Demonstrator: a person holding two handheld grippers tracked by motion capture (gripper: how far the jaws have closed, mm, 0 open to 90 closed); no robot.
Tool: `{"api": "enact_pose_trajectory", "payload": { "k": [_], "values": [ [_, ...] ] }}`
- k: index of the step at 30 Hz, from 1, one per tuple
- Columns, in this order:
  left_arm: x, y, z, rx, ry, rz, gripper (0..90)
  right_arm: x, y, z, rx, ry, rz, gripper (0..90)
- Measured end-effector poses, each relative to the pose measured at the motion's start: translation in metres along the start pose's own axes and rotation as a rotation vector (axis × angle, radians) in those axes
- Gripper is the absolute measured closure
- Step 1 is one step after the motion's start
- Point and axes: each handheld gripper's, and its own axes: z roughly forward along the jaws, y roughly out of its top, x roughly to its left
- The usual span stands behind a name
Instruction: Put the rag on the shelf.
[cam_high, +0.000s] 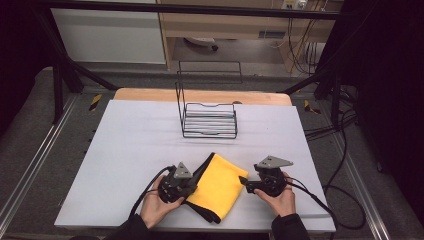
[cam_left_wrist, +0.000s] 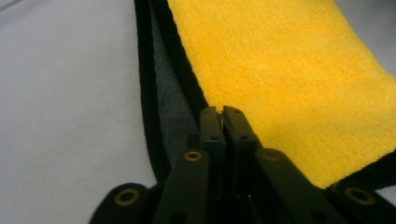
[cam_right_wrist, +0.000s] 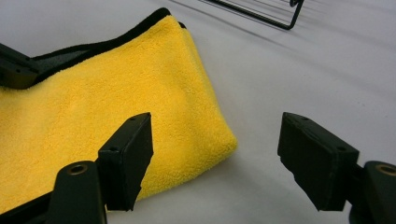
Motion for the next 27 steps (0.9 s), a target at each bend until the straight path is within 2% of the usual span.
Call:
{"api": "enact_pose_trajectory", "payload": {
  "k": [6,7,10,12,13,14,15,17,20,21,24,26,27],
  "values": [
    [0.002,0.000,-0.002,-0.009,-0.005,-0.006,90.0,0.000,0.000,0.001,0.002,0.002,-0.005,26.0],
    [0.003,0.002,-0.006,-0.026,0.017,-0.003,90.0,0.000,0.000,0.001,0.000,0.004,-0.007,25.7],
    [0.006,0.003,-0.011,-0.037,0.018,-0.010,90.0,0.001,0.000,-0.001,-0.004,0.009,-0.004,24.4],
    [0.009,0.002,-0.013,-0.017,-0.015,-0.039,90.0,0.001,0.000,-0.001,-0.004,0.011,-0.001,23.6],
    [0.008,-0.002,-0.013,-0.018,-0.031,-0.069,89.9,0.001,0.000,-0.001,-0.004,0.011,-0.001,22.6],
    [0.008,-0.002,-0.013,-0.018,-0.031,-0.069,89.4,0.001,0.000,-0.001,-0.004,0.011,-0.001,22.6],
    [0.007,-0.007,-0.012,-0.008,-0.042,-0.084,83.5,0.001,0.000,-0.001,0.000,0.010,-0.003,20.6],
    [0.005,-0.009,-0.011,0.001,-0.037,-0.078,73.1,0.001,0.000,-0.002,0.003,0.010,-0.005,19.6],
    [0.003,-0.010,-0.009,0.002,-0.031,-0.079,72.4,0.001,0.000,-0.002,0.002,0.012,-0.002,19.3],
    [0.004,-0.010,-0.008,0.011,-0.040,-0.084,71.5,0.001,0.000,-0.002,0.000,0.013,-0.002,19.3],
    [0.003,-0.010,-0.006,0.014,-0.054,-0.088,74.8,0.001,0.000,-0.003,0.000,0.015,-0.002,19.1],
    [0.000,-0.009,-0.006,0.020,-0.056,-0.079,81.9,0.001,0.000,-0.002,-0.002,0.012,-0.005,19.2],
    [-0.003,-0.007,-0.007,0.026,-0.039,-0.055,83.0,0.001,0.000,-0.002,-0.002,0.012,-0.003,19.1]
  ]
}}
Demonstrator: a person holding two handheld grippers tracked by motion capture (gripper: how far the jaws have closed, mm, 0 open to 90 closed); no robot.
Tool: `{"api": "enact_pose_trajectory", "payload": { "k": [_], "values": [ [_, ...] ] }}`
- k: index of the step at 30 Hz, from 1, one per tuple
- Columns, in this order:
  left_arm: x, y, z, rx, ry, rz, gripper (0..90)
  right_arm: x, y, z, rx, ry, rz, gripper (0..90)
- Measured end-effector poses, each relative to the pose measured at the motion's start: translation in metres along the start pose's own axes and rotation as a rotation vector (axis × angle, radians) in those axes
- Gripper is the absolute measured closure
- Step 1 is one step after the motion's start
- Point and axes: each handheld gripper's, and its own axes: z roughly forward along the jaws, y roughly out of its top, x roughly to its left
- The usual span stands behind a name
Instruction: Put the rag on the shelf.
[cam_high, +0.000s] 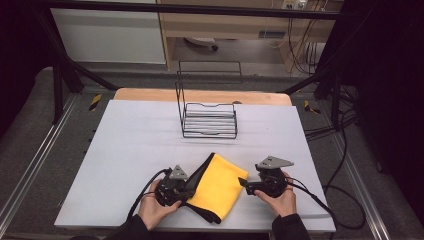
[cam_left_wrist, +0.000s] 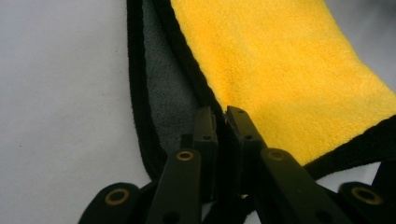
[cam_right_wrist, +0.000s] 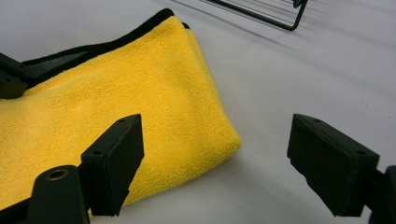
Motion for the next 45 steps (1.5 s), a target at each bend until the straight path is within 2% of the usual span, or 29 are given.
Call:
{"api": "enact_pose_trajectory", "payload": {
  "k": [1,2,7,8,9,10,13,15,16,18,19,22,23,25,26,27,28,30,33,35,36,37,38,40,41,42,43,44,45],
  "values": [
    [0.000,0.000,0.000,0.000,0.000,0.000,83.7,0.000,0.000,0.000,0.000,0.001,0.000,19.1],
    [-0.002,0.002,-0.002,-0.001,0.018,0.026,84.3,0.000,0.000,0.000,-0.002,0.000,-0.001,19.1],
    [0.002,0.007,-0.014,-0.039,0.016,0.017,85.0,-0.001,0.001,-0.002,-0.015,-0.002,-0.003,17.4],
    [0.009,0.007,-0.019,-0.046,0.035,0.011,85.0,-0.001,0.001,-0.001,-0.014,-0.002,0.000,16.8],
    [0.009,0.007,-0.019,-0.046,0.035,0.011,85.0,-0.001,0.001,-0.001,-0.013,-0.001,0.003,16.3],
    [0.015,0.005,-0.018,-0.033,0.089,0.010,84.9,-0.001,0.001,-0.001,-0.009,0.001,0.001,16.1],
    [0.022,0.002,-0.012,-0.008,0.086,-0.006,83.2,0.001,0.000,0.002,-0.006,0.010,0.015,16.0],
    [0.027,-0.002,-0.005,-0.012,0.079,-0.015,75.2,0.001,0.000,0.005,-0.003,0.015,0.019,16.7],
    [0.029,-0.002,-0.003,-0.024,0.110,-0.009,67.6,0.002,-0.001,0.007,-0.001,0.017,0.037,17.7],
    [0.031,-0.003,-0.003,-0.026,0.116,-0.009,55.5,0.003,-0.002,0.011,0.008,0.022,0.045,19.7],
    [0.031,-0.003,-0.003,-0.026,0.116,-0.009,54.6,0.003,-0.002,0.011,0.008,0.022,0.045,19.7],
    [0.033,-0.005,-0.005,-0.026,0.076,-0.009,52.9,0.005,-0.003,0.020,0.045,-0.007,0.056,26.0],
    [0.033,-0.005,-0.005,-0.026,0.076,-0.009,52.4,0.006,-0.002,0.020,0.029,-0.019,0.067,28.3],
    [0.032,-0.006,-0.004,-0.024,0.061,-0.008,52.4,0.004,0.001,0.016,-0.005,-0.038,0.094,33.7],
    [0.031,-0.007,-0.003,-0.021,0.029,-0.016,52.7,0.004,0.003,0.015,-0.007,-0.060,0.109,36.4],
    [0.031,-0.007,-0.003,-0.021,0.029,-0.016,54.1,0.002,0.003,0.015,0.002,-0.069,0.112,39.8],
    [0.032,-0.008,-0.002,-0.016,-0.003,-0.025,54.8,0.002,0.003,0.016,0.019,-0.069,0.121,40.8],
    [0.031,-0.009,0.000,-0.016,-0.029,-0.028,56.6,0.001,0.001,0.021,0.068,-0.070,0.131,45.6],
    [0.030,-0.009,0.003,-0.018,-0.030,-0.025,57.6,0.002,-0.002,0.031,0.120,-0.062,0.154,51.7],
    [0.029,-0.009,0.003,-0.017,-0.026,-0.024,58.0,0.003,-0.002,0.034,0.127,-0.047,0.174,56.6],
    [0.029,-0.010,0.003,-0.022,-0.028,-0.040,58.3,0.002,-0.002,0.034,0.128,-0.036,0.180,60.0],
    [0.029,-0.010,0.003,-0.022,-0.028,-0.040,59.1,0.002,-0.002,0.034,0.128,-0.036,0.180,60.0],
    [0.028,-0.010,0.003,-0.021,-0.040,-0.058,61.0,0.002,-0.003,0.036,0.125,-0.011,0.200,67.9],
    [0.026,-0.009,0.003,-0.015,-0.052,-0.085,69.7,0.001,-0.002,0.035,0.122,0.006,0.202,78.4],
    [0.026,-0.009,0.003,-0.015,-0.052,-0.085,72.7,0.001,-0.002,0.035,0.122,0.006,0.202,78.4],
    [0.023,-0.009,0.002,-0.014,-0.033,-0.084,73.7,-0.002,0.001,0.036,0.127,0.023,0.218,81.6],
    [0.023,-0.009,0.002,-0.014,-0.033,-0.084,74.7,-0.002,0.001,0.036,0.127,0.023,0.218,81.6],
    [0.017,-0.008,0.001,-0.018,-0.004,-0.066,75.4,-0.006,0.004,0.037,0.119,0.033,0.213,82.7],
    [0.017,-0.008,0.001,-0.018,-0.004,-0.066,75.8,-0.008,0.006,0.038,0.118,0.036,0.202,82.9]
  ]
}}
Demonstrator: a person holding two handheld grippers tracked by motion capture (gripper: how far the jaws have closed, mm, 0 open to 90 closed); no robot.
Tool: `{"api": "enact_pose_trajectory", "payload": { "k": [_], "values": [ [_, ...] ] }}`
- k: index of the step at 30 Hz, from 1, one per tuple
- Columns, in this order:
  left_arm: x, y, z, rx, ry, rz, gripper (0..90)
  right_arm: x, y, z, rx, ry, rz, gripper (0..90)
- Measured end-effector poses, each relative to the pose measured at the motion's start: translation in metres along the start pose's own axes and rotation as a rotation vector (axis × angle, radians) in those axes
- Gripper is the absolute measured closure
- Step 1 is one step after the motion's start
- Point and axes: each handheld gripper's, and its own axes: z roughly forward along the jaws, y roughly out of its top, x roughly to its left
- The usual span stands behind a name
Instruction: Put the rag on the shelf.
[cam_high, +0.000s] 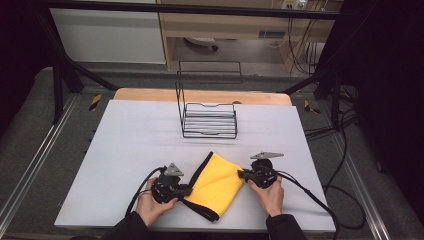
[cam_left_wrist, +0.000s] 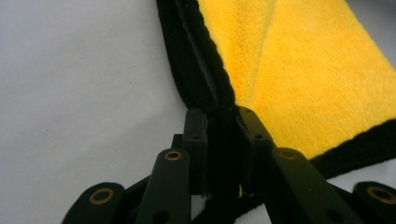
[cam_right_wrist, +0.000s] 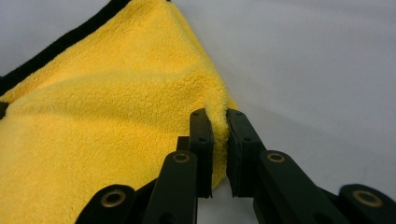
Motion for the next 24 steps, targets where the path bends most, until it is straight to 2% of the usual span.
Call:
{"api": "enact_pose_trajectory", "payload": {
  "k": [1,2,3,4,5,6,7,8,9,10,12,13,15,16,17,20,21,22,23,24],
  "values": [
    [-0.006,-0.001,-0.001,-0.011,0.017,-0.003,76.0,-0.001,0.004,0.001,0.002,0.001,-0.018,83.1],
    [-0.009,-0.002,-0.002,-0.023,0.017,-0.013,76.1,-0.001,0.007,0.003,0.002,-0.002,-0.034,83.1],
    [-0.012,-0.003,-0.002,-0.029,0.021,-0.022,76.1,0.000,0.014,0.005,-0.007,-0.011,-0.074,83.2],
    [-0.012,-0.003,-0.002,-0.029,0.021,-0.022,76.0,0.000,0.014,0.005,-0.007,-0.011,-0.074,83.2],
    [-0.017,-0.005,-0.003,-0.048,0.030,-0.031,75.7,0.004,0.025,0.009,-0.034,-0.021,-0.145,83.2],
    [-0.017,-0.005,-0.003,-0.048,0.030,-0.031,75.4,0.004,0.025,0.009,-0.034,-0.021,-0.145,83.2],
    [-0.022,-0.007,-0.003,-0.066,0.042,-0.043,74.8,0.008,0.036,0.015,-0.060,-0.016,-0.206,83.1],
    [-0.022,-0.007,-0.003,-0.066,0.042,-0.043,74.3,0.008,0.036,0.015,-0.060,-0.016,-0.206,83.1],
    [-0.026,-0.008,-0.003,-0.076,0.062,-0.043,73.6,0.009,0.042,0.024,-0.067,0.000,-0.225,82.8],
    [-0.026,-0.008,-0.003,-0.076,0.062,-0.043,72.8,0.008,0.044,0.030,-0.061,0.001,-0.234,82.4],
    [-0.026,-0.009,-0.002,-0.076,0.074,-0.035,70.6,0.006,0.043,0.035,-0.043,0.002,-0.239,81.7],
    [-0.023,-0.009,-0.003,-0.076,0.070,-0.031,69.0,0.003,0.041,0.041,-0.025,-0.005,-0.248,78.2],
    [-0.020,-0.007,-0.006,-0.074,0.063,-0.020,64.4,0.002,0.039,0.038,-0.054,-0.002,-0.237,71.6],
    [-0.020,-0.007,-0.006,-0.074,0.063,-0.020,61.7,0.002,0.039,0.038,-0.054,-0.002,-0.237,71.6],
    [-0.017,-0.005,-0.010,-0.082,0.072,-0.013,58.0,0.000,0.038,0.029,-0.091,-0.017,-0.227,61.8],
    [-0.013,-0.002,-0.017,-0.100,0.087,0.008,50.4,-0.002,0.038,0.012,-0.149,0.009,-0.182,47.4],
    [-0.006,0.001,-0.023,-0.124,0.086,0.007,46.4,-0.003,0.038,0.008,-0.158,0.018,-0.178,43.0],
    [-0.006,0.001,-0.023,-0.124,0.086,0.007,44.1,-0.003,0.038,0.008,-0.158,0.018,-0.178,43.0],
    [0.000,0.006,-0.027,-0.126,0.085,0.010,40.7,-0.001,0.036,0.000,-0.162,0.021,-0.186,34.4],
    [0.004,0.009,-0.030,-0.130,0.090,0.010,36.6,0.000,0.034,-0.004,-0.160,0.014,-0.201,29.9]
  ]
}}
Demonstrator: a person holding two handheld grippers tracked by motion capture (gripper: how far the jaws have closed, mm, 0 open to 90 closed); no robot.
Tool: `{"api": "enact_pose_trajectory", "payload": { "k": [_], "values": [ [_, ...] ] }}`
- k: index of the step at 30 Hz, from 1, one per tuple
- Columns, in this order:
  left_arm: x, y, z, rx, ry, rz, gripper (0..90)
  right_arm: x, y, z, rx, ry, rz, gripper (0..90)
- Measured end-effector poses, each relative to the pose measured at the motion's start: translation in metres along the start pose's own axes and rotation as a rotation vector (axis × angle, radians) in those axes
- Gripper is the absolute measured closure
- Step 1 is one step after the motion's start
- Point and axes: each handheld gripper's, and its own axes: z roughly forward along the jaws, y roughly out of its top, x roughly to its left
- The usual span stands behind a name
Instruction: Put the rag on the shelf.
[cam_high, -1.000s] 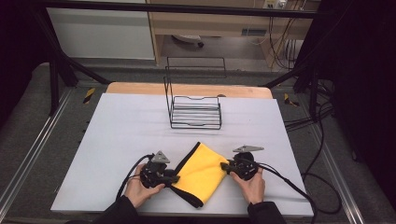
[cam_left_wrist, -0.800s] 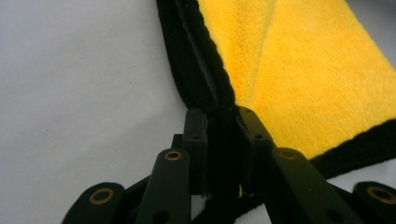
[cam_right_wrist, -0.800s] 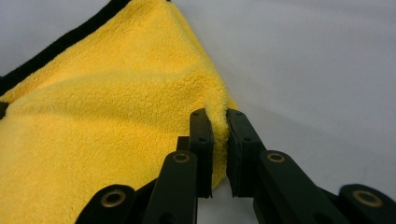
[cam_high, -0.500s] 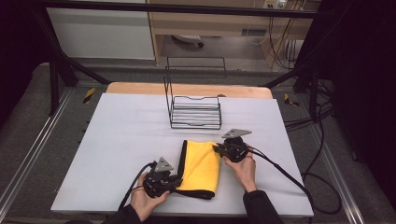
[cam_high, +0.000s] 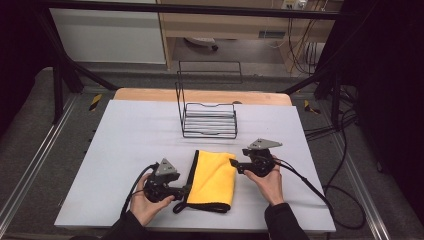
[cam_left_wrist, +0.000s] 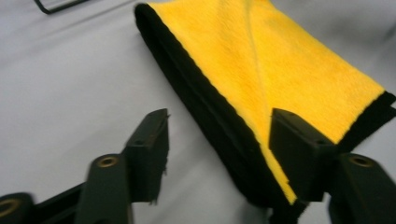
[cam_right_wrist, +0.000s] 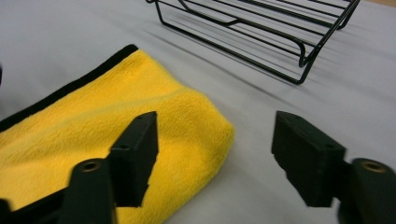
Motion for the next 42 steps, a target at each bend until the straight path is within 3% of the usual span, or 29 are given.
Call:
{"api": "enact_pose_trajectory", "payload": {
  "k": [2,5,7,10,11,14,16,23,25,28,31,34,40,42],
  "values": [
    [0.003,0.003,-0.001,-0.010,-0.003,0.003,31.7,0.002,-0.001,-0.004,0.005,-0.003,-0.018,27.2],
    [0.017,0.016,0.001,-0.013,-0.023,-0.029,20.3,0.009,-0.005,-0.013,0.022,0.016,-0.053,15.4],
    [0.023,0.023,0.004,-0.015,-0.005,-0.026,17.1,0.011,-0.007,-0.016,0.033,0.019,-0.069,12.0],
    [0.027,0.030,0.009,-0.022,0.005,-0.018,11.9,0.011,-0.010,-0.019,0.017,0.026,-0.056,11.5],
    [0.030,0.035,0.015,-0.021,0.000,-0.025,9.9,0.008,-0.015,-0.023,0.001,0.032,-0.020,9.4],
    [0.033,0.042,0.022,-0.017,0.008,-0.017,8.7,0.004,-0.018,-0.025,0.004,0.023,-0.010,7.0],
    [0.036,0.049,0.034,-0.018,0.035,-0.025,10.7,0.001,-0.024,-0.028,-0.002,0.029,0.019,5.9],
    [0.046,0.063,0.066,0.019,0.072,-0.056,25.9,-0.003,-0.030,-0.029,0.004,0.016,0.033,5.8],
    [0.049,0.067,0.081,0.046,0.077,-0.083,28.9,-0.003,-0.031,-0.029,0.013,0.020,0.037,5.8],
    [0.050,0.068,0.089,0.054,0.076,-0.090,37.6,-0.002,-0.031,-0.027,0.019,0.022,0.034,6.3],
    [0.053,0.068,0.101,0.066,0.051,-0.130,44.5,-0.002,-0.031,-0.026,0.020,0.030,0.039,6.5],
    [0.054,0.067,0.107,0.078,0.027,-0.136,49.8,-0.002,-0.031,-0.025,0.020,0.036,0.048,6.6],
    [0.050,0.068,0.110,0.080,0.039,-0.113,54.3,-0.003,-0.030,-0.025,0.007,0.042,0.065,7.0],
    [0.047,0.069,0.110,0.088,0.032,-0.109,60.5,-0.003,-0.029,-0.025,0.008,0.047,0.072,7.3]
  ]
}}
